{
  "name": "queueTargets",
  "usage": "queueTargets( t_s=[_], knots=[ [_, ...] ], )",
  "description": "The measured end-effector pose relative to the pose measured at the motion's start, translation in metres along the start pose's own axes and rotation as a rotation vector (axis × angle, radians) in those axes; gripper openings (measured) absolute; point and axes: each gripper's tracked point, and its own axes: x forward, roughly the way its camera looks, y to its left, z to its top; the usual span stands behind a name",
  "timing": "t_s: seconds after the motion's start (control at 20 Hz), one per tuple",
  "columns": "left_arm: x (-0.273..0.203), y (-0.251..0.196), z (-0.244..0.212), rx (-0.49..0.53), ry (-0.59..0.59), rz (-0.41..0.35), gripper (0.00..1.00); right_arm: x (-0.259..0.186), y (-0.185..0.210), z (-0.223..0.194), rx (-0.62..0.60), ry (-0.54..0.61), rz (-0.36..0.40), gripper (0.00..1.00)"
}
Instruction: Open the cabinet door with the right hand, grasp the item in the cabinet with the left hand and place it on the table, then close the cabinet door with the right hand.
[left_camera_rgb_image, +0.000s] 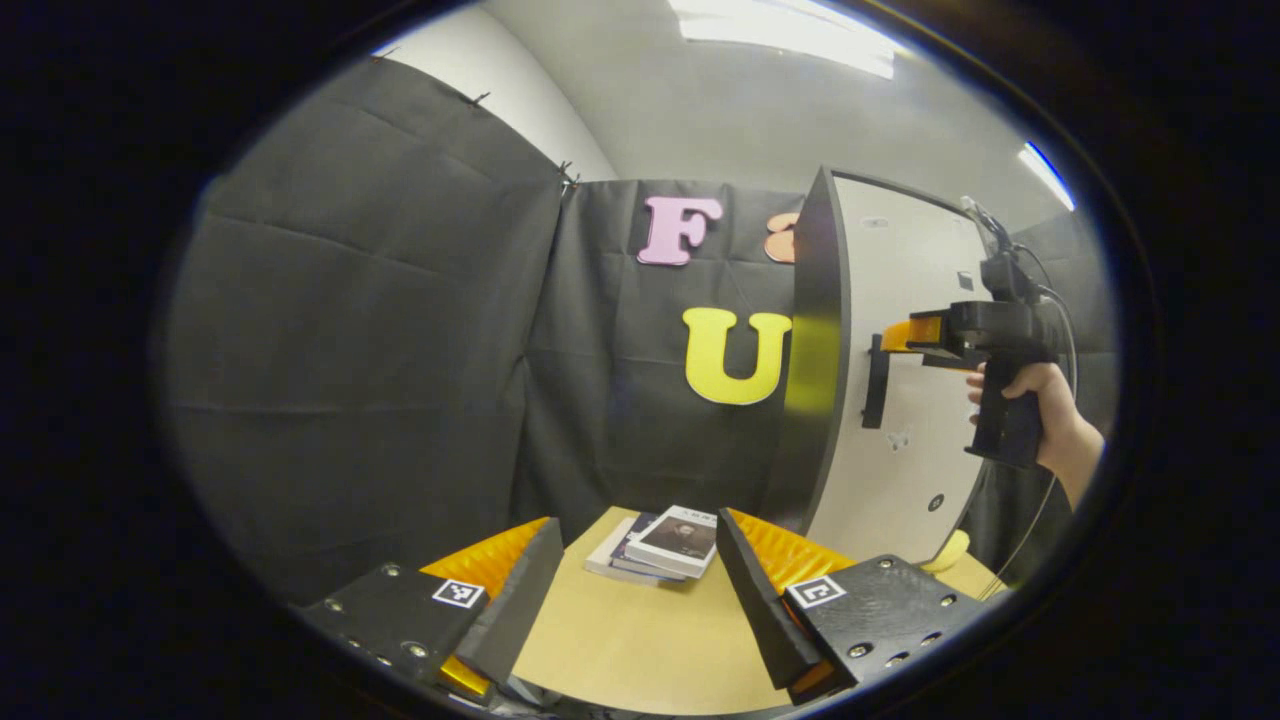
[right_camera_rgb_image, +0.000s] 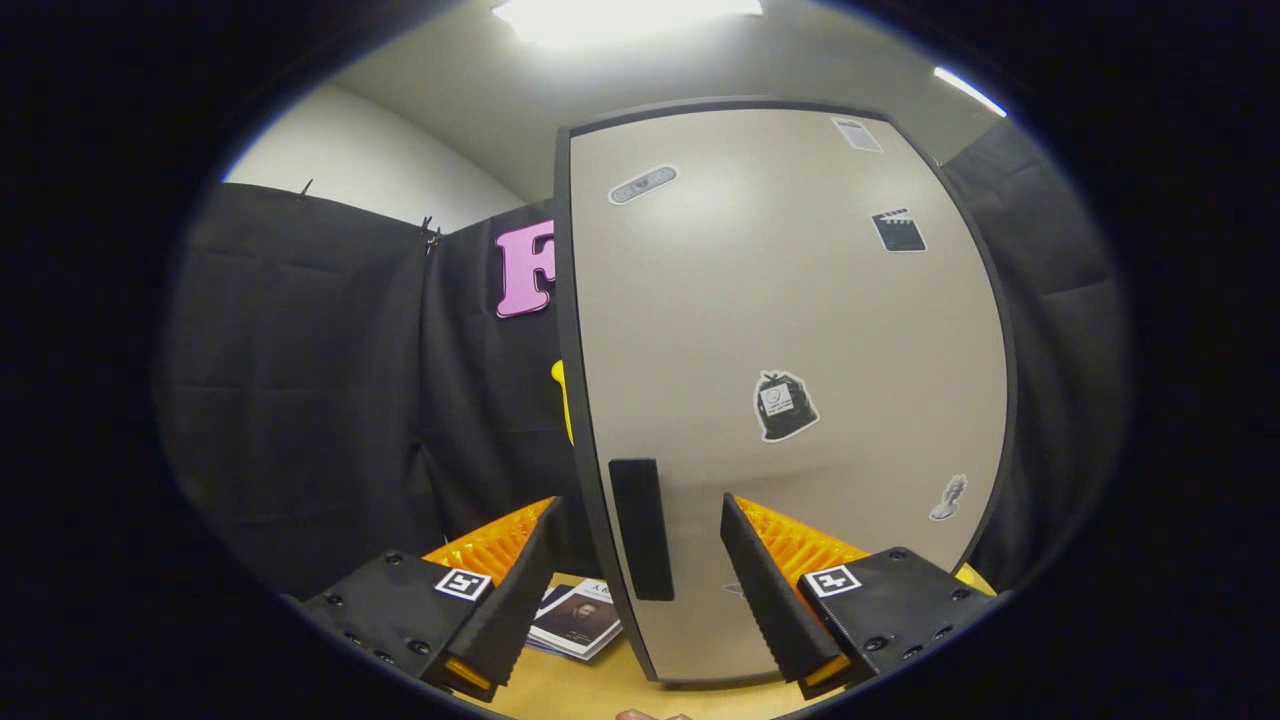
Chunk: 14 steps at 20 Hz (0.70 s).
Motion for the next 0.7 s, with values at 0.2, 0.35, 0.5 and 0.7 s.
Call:
queueTargets(
  t_s=[0.2, 0.35, 0.5, 0.7],
  knots=[
    [0.004, 0.008, 0.001, 0.004, -0.004, 0.010, 0.91, 0.025, -0.005, -0.019, -0.039, 0.046, -0.071, 0.98],
    [0.003, 0.012, -0.006, -0.006, 0.003, 0.019, 0.96, 0.041, -0.004, -0.024, -0.039, 0.054, -0.098, 0.96],
    [0.001, 0.017, -0.017, -0.010, 0.028, 0.036, 0.93, 0.050, -0.007, -0.029, -0.091, 0.075, -0.131, 0.81],
    [-0.006, 0.035, -0.025, -0.009, 0.043, 0.064, 0.93, 0.055, 0.000, -0.039, -0.098, 0.101, -0.113, 0.67]
  ],
)
